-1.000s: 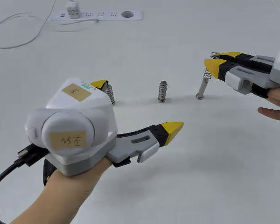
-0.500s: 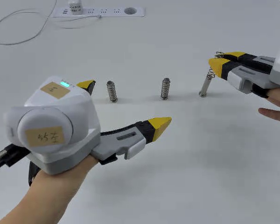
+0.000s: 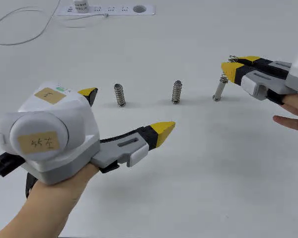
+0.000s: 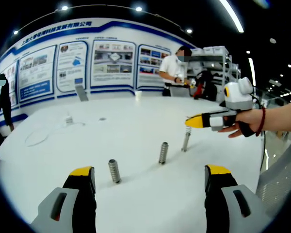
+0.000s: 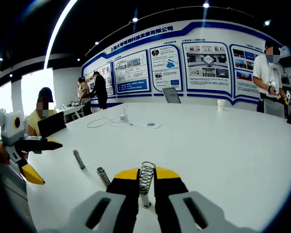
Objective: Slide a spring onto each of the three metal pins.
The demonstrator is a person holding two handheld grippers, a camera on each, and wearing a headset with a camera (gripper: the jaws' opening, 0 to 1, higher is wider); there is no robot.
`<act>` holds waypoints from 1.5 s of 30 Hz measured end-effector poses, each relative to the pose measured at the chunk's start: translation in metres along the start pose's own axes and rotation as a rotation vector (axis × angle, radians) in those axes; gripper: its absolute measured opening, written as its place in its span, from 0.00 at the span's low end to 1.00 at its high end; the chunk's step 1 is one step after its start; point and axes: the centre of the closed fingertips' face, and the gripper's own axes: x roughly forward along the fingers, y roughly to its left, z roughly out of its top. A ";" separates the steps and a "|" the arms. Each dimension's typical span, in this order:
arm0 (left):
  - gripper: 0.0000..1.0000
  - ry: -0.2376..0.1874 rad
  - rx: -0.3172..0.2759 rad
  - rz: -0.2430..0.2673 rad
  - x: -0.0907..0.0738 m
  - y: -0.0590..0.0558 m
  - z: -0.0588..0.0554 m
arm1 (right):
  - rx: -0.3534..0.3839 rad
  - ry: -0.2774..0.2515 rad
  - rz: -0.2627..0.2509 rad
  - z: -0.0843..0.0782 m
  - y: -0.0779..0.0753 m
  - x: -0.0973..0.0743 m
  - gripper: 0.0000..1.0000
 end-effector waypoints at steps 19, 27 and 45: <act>0.92 0.006 -0.013 -0.004 0.000 0.001 -0.003 | -0.056 -0.006 -0.018 0.000 0.008 -0.003 0.12; 0.91 0.001 -0.012 -0.006 -0.001 0.002 -0.002 | -0.123 0.026 -0.022 -0.010 0.010 -0.001 0.12; 0.90 0.006 -0.010 -0.004 -0.001 0.005 -0.003 | -0.109 0.083 -0.026 -0.033 0.006 0.006 0.12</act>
